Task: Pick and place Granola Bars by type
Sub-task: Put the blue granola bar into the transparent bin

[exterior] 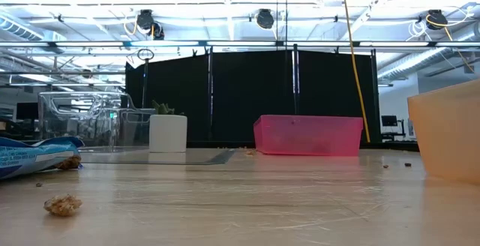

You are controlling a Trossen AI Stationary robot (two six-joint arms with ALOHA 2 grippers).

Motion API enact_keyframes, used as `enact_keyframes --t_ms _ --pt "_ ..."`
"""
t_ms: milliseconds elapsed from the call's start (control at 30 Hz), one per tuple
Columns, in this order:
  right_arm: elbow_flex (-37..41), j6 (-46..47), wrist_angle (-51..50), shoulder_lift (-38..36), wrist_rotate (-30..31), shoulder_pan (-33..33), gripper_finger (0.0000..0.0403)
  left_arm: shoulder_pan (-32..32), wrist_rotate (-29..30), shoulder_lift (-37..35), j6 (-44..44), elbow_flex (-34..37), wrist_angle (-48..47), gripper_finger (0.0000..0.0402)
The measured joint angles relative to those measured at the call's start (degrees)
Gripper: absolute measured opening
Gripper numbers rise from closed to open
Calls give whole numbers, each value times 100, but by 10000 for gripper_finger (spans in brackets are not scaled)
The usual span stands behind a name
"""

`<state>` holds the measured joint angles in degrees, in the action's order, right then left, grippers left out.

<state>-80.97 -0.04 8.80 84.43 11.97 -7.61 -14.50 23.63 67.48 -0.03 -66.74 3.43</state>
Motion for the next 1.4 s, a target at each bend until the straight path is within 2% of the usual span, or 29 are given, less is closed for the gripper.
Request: enact_keyframes --t_ms 300,567,700,900,1033,1167,1400 --pt "4 111 47 272 9 -71 0 326 -408 186 -57 0 399 255" --pt "4 151 63 266 18 -100 0 379 -340 264 -397 0 422 240" --pt "4 149 49 266 33 -138 0 383 -283 267 -490 0 412 181" --pt "4 120 36 266 39 -147 0 382 -559 267 -500 0 408 48" --pt "2 7 -5 264 35 -147 4 382 -536 267 -565 0 408 36" --pt "3 -527 23 258 16 -147 34 382 -515 266 -591 0 433 32" --pt "11 -799 -44 115 -167 -103 126 401 -496 258 -291 0 450 27"
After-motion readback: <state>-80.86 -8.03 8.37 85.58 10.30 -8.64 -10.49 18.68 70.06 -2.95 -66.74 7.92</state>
